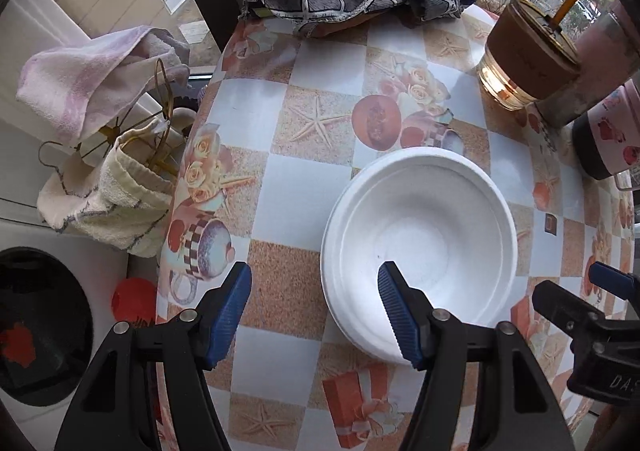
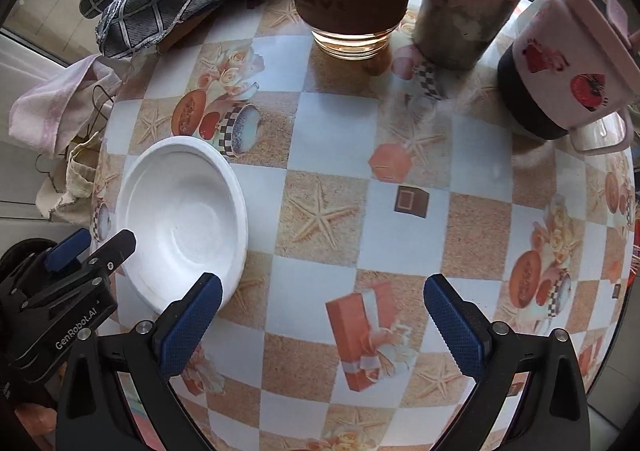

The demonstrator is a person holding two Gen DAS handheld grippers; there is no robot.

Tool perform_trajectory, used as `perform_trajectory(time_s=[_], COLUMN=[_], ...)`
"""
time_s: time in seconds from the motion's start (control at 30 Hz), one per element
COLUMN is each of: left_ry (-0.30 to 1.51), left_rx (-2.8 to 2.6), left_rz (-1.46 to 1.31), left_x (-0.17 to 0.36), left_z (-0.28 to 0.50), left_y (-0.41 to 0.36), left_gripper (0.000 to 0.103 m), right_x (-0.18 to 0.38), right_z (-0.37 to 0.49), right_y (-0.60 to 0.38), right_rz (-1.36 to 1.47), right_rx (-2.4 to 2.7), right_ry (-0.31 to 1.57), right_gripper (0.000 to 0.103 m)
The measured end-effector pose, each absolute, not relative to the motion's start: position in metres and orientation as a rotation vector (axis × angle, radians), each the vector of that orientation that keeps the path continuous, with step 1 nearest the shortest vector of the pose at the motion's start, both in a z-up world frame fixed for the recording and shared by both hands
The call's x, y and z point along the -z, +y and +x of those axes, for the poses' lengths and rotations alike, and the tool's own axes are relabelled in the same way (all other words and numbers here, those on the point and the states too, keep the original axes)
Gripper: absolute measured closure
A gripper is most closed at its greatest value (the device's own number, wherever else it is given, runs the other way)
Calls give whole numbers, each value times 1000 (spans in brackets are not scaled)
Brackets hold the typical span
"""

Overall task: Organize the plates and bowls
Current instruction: 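Move the right tool to the second white paper bowl's rim, then grasp the second white bowl rim with the right tool and lift it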

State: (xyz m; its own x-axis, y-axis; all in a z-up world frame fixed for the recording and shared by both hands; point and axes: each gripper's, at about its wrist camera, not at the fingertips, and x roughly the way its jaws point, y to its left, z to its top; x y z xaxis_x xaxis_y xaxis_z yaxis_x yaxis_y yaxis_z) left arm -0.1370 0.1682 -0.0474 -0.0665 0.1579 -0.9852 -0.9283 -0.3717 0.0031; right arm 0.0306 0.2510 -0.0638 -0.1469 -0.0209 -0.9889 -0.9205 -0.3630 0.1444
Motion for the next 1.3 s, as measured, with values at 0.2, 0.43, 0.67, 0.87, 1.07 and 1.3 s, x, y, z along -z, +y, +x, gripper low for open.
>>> perform_trajectory(time_s=[0.2,0.43,0.67,0.87,1.07,1.3], left_ry=[946,957,950,986,1021,1025], left_rx=[-1564,-1482,-1389,-1337,-1311,-1304], left_rz=[-1358,-1384,-1372,-1385,-1365,-1411], left_x=[75,93,90,91,90,91], left_z=[-146,-145,-129,-101,-62,-31], left_y=[182,194,197,174,115,55], left_gripper=[33,33,67,67,66,66], right_x=[86,106,112,114,118,117], right_z=[11,-3,-12,2,25,45], right_y=[257,254,246,218,175,130], right_rz=[-1403,-1419,-1444,-1560,-1670,-1734], right_rx=[-1594,-1608,-1678,-1650,-1618,-1580], right_ry=[1128,1202,1293,1315,1320,1338], right_gripper=[2,37,90,90,89,89])
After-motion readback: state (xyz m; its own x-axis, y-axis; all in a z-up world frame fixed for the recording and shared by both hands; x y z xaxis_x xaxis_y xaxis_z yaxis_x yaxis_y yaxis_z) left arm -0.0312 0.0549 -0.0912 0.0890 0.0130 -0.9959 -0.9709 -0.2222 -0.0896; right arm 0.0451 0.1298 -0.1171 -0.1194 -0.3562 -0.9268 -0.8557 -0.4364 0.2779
